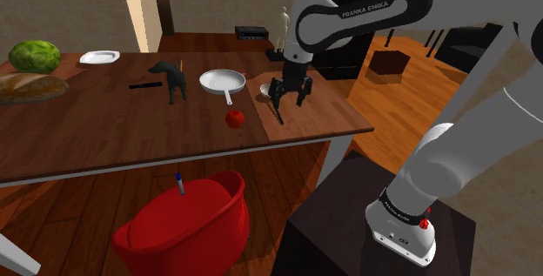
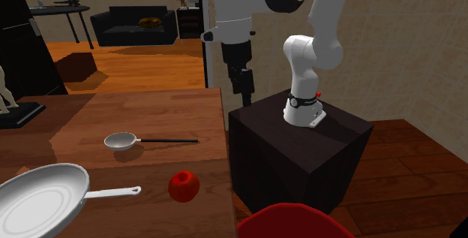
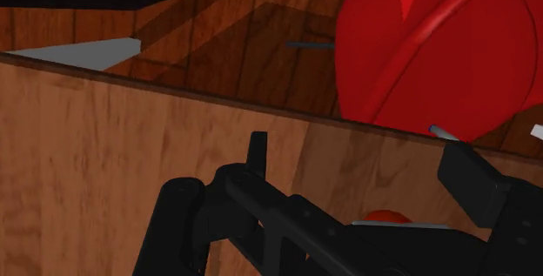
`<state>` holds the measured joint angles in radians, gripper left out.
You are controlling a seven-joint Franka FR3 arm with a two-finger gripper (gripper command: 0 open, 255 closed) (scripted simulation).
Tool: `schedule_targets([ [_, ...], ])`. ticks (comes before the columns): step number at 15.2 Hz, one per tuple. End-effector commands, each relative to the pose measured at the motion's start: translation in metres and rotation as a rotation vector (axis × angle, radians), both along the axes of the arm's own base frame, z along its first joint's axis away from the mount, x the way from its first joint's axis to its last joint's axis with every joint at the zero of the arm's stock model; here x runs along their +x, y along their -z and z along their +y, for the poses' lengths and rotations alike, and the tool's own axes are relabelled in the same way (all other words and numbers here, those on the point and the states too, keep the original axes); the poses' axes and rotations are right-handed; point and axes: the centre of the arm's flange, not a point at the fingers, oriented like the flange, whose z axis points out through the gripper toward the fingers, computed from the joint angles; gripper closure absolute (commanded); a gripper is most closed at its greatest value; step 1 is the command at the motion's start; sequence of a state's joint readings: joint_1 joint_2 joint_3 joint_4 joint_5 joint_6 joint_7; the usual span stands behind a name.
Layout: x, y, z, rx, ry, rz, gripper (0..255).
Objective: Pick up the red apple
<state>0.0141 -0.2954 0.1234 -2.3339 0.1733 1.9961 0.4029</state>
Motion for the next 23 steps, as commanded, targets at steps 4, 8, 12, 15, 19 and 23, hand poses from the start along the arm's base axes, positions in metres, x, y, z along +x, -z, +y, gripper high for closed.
schedule_targets([
  [4,0.05,0.034,0.021,0.004,0.063,-0.017,0],
  [8,0.092,0.058,0.034,0.007,0.113,-0.029,0],
  [12,0.135,0.082,0.045,0.009,0.163,-0.041,0],
  [15,0.168,0.1,0.052,0.011,0.2,-0.05,0],
  [19,0.187,0.121,0.056,0.013,0.223,-0.056,0],
  [23,0.187,0.142,0.056,0.013,0.223,-0.056,0],
])
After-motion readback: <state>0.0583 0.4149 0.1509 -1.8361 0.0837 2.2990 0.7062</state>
